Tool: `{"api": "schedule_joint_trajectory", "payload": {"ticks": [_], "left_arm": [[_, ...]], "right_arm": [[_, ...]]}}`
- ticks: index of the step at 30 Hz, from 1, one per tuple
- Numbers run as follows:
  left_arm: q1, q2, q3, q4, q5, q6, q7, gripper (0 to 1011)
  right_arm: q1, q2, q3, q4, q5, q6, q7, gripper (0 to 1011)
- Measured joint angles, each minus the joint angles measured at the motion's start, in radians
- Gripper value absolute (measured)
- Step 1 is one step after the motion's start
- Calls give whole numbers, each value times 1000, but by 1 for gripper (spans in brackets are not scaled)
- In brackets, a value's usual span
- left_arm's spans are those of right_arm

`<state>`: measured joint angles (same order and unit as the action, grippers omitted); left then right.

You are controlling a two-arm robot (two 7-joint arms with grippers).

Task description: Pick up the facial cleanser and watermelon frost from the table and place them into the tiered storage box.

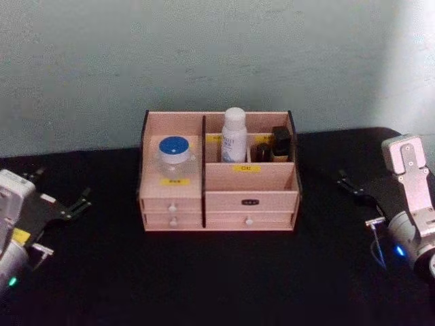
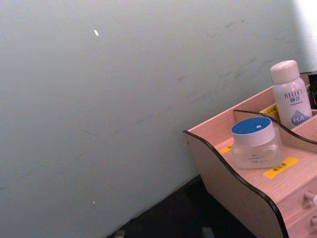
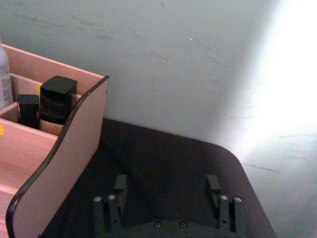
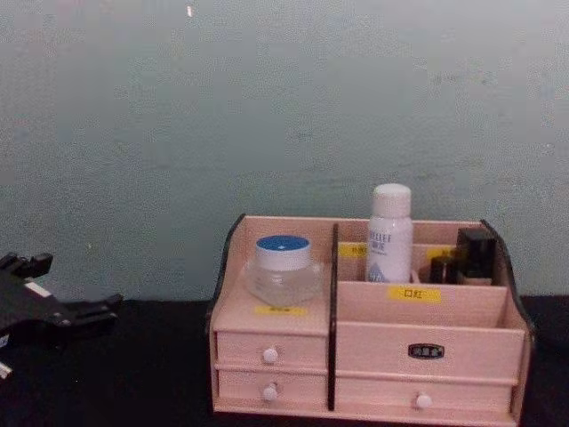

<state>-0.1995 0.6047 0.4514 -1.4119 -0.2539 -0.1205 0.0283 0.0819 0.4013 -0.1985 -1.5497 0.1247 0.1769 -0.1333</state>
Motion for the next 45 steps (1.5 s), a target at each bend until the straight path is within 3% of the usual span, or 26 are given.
{"api": "schedule_joint_trajectory", "payload": {"ticks": [45], "left_arm": [[0, 0, 0, 0, 0, 0, 0, 1001]], "right_arm": [[0, 0, 0, 0, 0, 0, 0, 1002]]}}
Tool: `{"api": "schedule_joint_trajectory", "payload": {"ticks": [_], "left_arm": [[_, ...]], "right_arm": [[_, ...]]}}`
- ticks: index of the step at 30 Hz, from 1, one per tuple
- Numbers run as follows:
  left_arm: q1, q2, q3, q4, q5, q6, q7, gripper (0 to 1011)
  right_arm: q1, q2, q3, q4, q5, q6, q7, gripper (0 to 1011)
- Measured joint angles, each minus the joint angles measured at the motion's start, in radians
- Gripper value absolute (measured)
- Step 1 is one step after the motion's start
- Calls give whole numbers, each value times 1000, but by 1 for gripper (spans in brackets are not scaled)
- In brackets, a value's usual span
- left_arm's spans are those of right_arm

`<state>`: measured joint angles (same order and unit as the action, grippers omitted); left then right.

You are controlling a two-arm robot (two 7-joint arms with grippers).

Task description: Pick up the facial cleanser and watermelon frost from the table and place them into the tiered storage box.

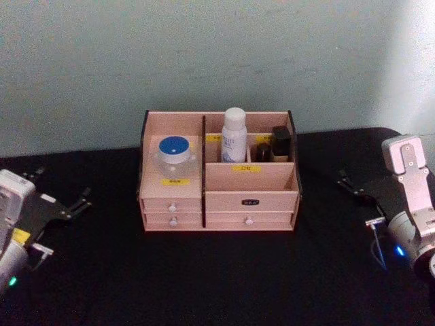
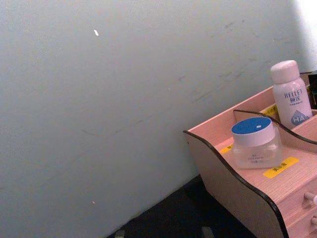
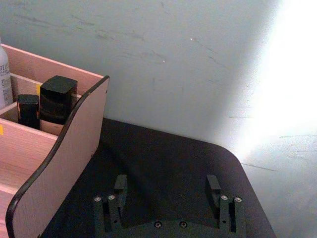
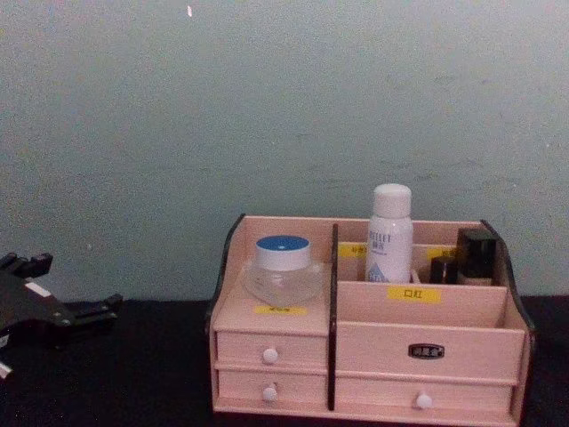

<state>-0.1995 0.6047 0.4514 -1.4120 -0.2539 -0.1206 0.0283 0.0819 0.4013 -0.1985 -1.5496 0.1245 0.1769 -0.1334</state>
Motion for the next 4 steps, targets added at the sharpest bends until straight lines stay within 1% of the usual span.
{"api": "schedule_joint_trajectory", "payload": {"ticks": [4], "left_arm": [[0, 0, 0, 0, 0, 0, 0, 1001]], "right_arm": [[0, 0, 0, 0, 0, 0, 0, 1002]]}}
